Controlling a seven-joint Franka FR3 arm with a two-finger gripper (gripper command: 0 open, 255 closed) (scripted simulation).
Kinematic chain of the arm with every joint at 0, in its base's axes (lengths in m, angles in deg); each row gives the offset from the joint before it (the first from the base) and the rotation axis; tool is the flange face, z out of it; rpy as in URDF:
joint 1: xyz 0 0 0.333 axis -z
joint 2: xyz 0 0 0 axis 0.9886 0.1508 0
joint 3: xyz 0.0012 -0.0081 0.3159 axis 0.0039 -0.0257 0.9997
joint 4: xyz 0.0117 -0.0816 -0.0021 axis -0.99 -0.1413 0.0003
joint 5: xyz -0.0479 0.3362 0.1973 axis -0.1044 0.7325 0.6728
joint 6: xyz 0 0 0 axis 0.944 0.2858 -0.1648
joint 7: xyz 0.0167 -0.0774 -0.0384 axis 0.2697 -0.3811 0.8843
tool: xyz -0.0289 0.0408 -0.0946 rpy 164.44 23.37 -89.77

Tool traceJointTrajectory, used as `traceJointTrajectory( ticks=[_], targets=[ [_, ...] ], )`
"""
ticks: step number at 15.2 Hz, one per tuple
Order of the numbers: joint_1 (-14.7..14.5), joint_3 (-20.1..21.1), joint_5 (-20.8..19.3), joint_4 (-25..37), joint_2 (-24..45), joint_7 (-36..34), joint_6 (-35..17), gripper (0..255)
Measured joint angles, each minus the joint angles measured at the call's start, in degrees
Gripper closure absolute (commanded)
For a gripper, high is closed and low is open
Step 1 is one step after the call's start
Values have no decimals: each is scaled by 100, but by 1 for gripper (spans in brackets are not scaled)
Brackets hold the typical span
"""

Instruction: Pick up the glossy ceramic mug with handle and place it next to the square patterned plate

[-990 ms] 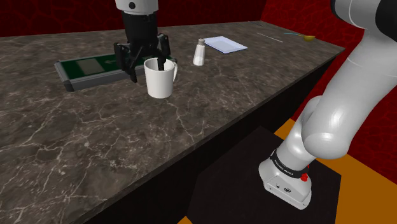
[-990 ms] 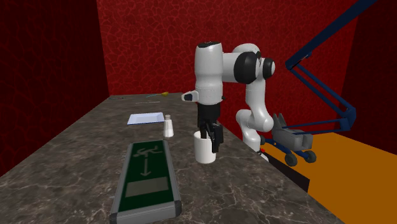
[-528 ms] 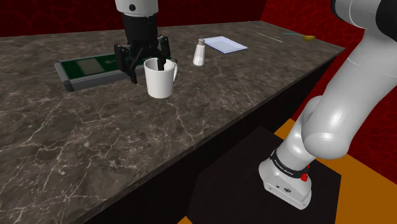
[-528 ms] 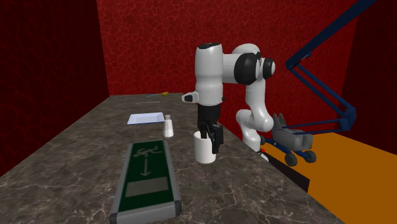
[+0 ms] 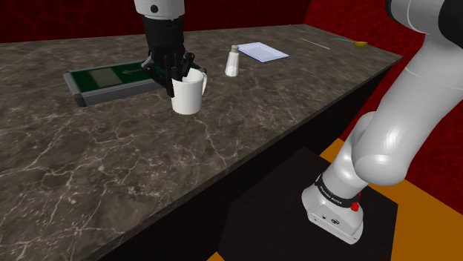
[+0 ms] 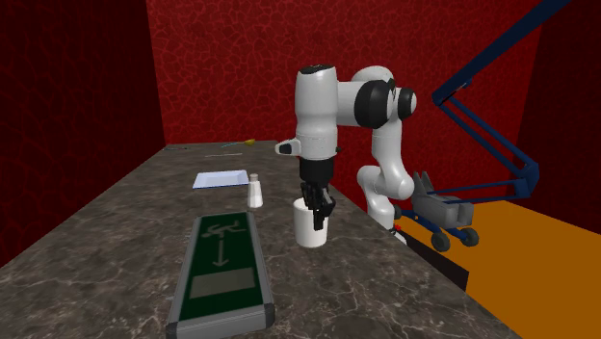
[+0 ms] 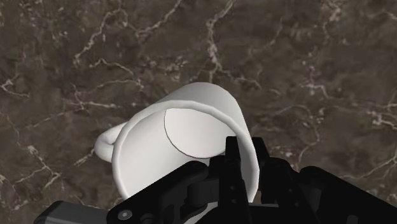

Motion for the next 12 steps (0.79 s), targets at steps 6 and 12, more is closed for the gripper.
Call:
traceJointTrajectory(
  ticks=[6, 12],
  targets=[
    [-6, 5, -10, 272, 28, -5, 247, 255],
    [-21, 17, -28, 777, 76, -20, 707, 255]
  ],
)
